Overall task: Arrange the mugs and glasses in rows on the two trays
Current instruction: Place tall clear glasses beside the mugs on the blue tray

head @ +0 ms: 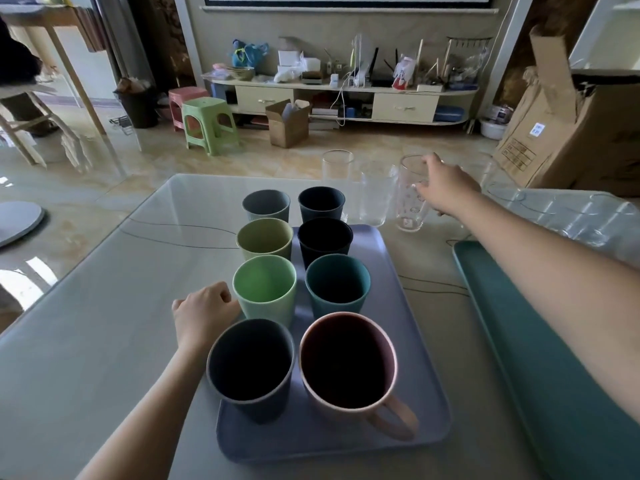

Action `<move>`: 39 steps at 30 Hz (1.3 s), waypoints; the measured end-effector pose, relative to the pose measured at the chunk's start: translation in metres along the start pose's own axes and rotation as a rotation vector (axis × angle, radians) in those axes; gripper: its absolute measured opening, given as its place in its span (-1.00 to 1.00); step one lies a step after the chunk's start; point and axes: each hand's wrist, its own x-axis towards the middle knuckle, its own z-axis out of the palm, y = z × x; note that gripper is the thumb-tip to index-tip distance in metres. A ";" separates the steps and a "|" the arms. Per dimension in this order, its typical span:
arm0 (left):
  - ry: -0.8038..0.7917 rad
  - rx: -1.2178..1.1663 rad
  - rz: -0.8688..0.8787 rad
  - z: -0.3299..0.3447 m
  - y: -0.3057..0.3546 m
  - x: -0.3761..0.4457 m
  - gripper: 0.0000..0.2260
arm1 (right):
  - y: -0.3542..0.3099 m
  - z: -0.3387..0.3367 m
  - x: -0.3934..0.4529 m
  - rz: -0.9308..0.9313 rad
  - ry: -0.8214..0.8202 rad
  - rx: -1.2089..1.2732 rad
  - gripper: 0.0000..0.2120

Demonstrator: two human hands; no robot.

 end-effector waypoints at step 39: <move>0.067 -0.001 0.011 0.014 -0.006 0.006 -0.83 | -0.032 0.020 -0.037 -0.311 -0.092 0.236 -0.94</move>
